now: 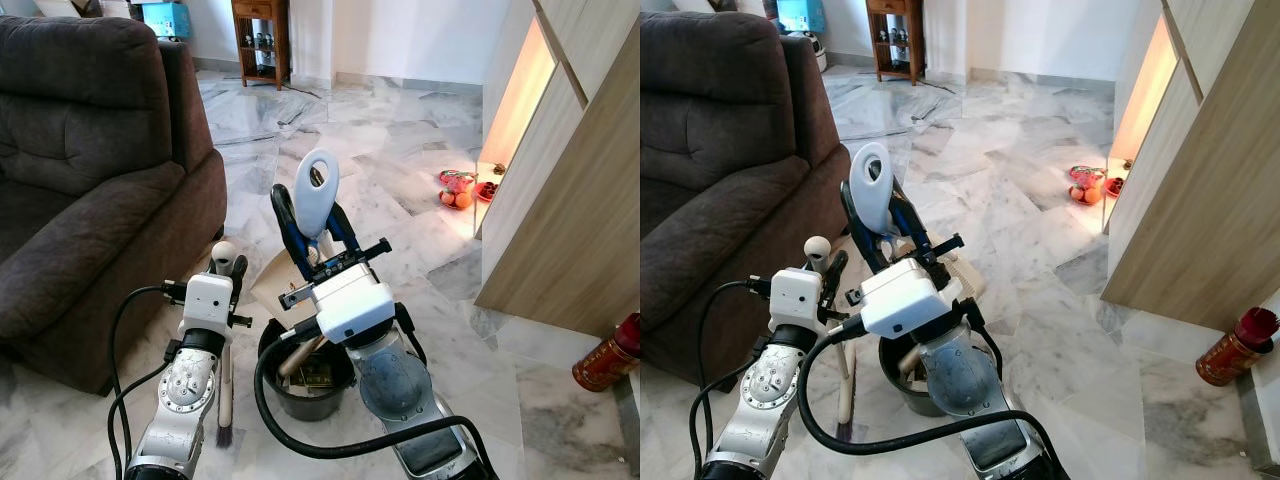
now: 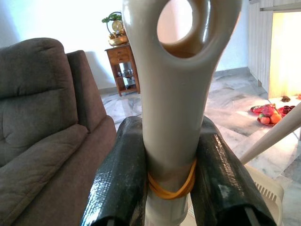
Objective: Sweep floor
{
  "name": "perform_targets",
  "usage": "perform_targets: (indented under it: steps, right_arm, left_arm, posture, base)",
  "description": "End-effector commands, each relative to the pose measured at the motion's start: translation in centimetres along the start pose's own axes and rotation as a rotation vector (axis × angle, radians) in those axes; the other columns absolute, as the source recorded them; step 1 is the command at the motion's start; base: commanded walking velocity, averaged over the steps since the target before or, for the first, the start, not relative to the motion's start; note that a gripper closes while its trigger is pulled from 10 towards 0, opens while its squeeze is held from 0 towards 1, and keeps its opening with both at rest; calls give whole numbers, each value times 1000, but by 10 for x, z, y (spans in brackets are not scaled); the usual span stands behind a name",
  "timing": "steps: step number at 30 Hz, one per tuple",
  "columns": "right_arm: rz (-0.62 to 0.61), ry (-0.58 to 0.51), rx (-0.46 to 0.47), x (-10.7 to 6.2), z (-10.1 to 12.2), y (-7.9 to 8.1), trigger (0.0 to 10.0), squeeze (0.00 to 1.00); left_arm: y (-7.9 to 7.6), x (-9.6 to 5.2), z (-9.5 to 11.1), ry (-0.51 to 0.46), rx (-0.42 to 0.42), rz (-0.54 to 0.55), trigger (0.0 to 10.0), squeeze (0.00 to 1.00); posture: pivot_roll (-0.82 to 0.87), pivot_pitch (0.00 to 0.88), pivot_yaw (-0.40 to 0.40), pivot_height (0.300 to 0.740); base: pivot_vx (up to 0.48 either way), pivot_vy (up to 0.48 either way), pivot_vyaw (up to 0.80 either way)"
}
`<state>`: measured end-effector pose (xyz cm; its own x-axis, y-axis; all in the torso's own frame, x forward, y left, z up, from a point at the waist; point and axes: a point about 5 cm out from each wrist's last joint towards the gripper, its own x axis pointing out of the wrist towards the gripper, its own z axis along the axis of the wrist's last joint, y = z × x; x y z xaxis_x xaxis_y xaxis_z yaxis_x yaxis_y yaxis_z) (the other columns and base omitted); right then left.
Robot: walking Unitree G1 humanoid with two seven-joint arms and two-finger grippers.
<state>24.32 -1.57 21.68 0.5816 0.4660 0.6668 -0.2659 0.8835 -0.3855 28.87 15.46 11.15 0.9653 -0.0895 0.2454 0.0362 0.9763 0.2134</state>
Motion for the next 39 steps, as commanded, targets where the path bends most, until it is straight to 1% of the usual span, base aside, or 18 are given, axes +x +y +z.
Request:
perform_targets:
  steps: [1,5,9,12,16,17,19,20,22,23,24,25,27,31,34,37,38,39]
  right_arm:
    - [-19,-108,-4,9,18,-4,10000,0]
    - [-43,-101,-25,12,15,-10,10000,0]
    - [-82,-108,-81,16,14,-21,10000,0]
    - [-114,-113,-134,20,13,-33,10000,0]
    - [-132,-109,-176,21,11,-40,10000,0]
    - [-147,-99,-214,22,7,-49,10000,0]
    - [-164,-71,-254,20,0,-57,10000,0]
    - [-176,-48,-269,18,-7,-63,10000,0]
    - [-195,-24,-290,15,-12,-69,10000,0]
    - [-226,8,-298,12,-18,-76,10000,0]
    - [-226,8,-298,12,-18,-76,10000,0]
    - [-255,44,-299,8,-24,-83,10000,0]
    - [-276,88,-320,2,-33,-91,10000,0]
    - [-310,146,-359,-8,-45,-103,10000,0]
    - [-422,254,-346,-26,-62,-116,10000,0]
    - [-459,315,-352,-39,-72,-121,10000,0]
    - [-480,349,-355,-47,-77,-124,10000,0]
    - [-488,364,-355,-50,-79,-125,10000,0]
  left_arm:
    - [3,4,8,-54,35,-2,10000,0]
    - [3,4,8,-53,35,-3,10000,0]
    - [3,4,8,-55,34,-4,10000,0]
    - [3,4,8,-55,33,-5,10000,0]
    - [3,4,8,-55,33,-6,10000,0]
    - [3,4,8,-55,33,-7,10000,0]
    - [2,4,8,-54,32,-9,10000,0]
    - [2,4,7,-54,32,-10,10000,0]
    - [2,4,7,-54,32,-11,10000,0]
    - [2,4,7,-55,32,-13,10000,0]
    - [2,4,7,-55,32,-13,10000,0]
    - [1,4,8,-56,31,-15,10000,0]
    - [2,3,8,-58,32,-17,10000,0]
    - [6,-1,8,-54,39,-15,10000,0]
    - [9,-7,5,-38,50,-19,10000,0]
    - [10,-10,4,-31,55,-23,10000,0]
    - [13,-13,3,-26,59,-20,10000,0]
    - [14,-14,3,-23,62,-18,10000,0]
  posture:
    - [119,17,13,740]
    - [114,13,13,740]
    - [112,11,14,740]
    - [109,7,15,740]
    - [106,1,18,740]
    - [105,0,18,740]
    - [101,0,18,740]
    - [101,0,19,740]
    - [101,0,19,740]
    - [99,0,20,740]
    - [99,0,20,740]
    - [99,0,20,740]
    - [99,0,20,740]
    - [101,0,21,740]
    - [99,3,23,740]
    - [102,6,23,740]
    - [108,11,27,740]
    - [108,11,27,740]
  base:
    - [0,0,0]
    - [0,0,0]
    - [0,0,0]
    - [0,0,0]
    - [0,0,0]
    - [0,0,0]
    - [0,0,0]
    - [0,0,0]
    - [0,0,0]
    - [0,0,0]
    - [0,0,0]
    - [0,0,0]
    - [0,0,0]
    - [0,0,0]
    - [0,0,0]
    - [0,0,0]
    - [0,0,0]
    - [0,0,0]
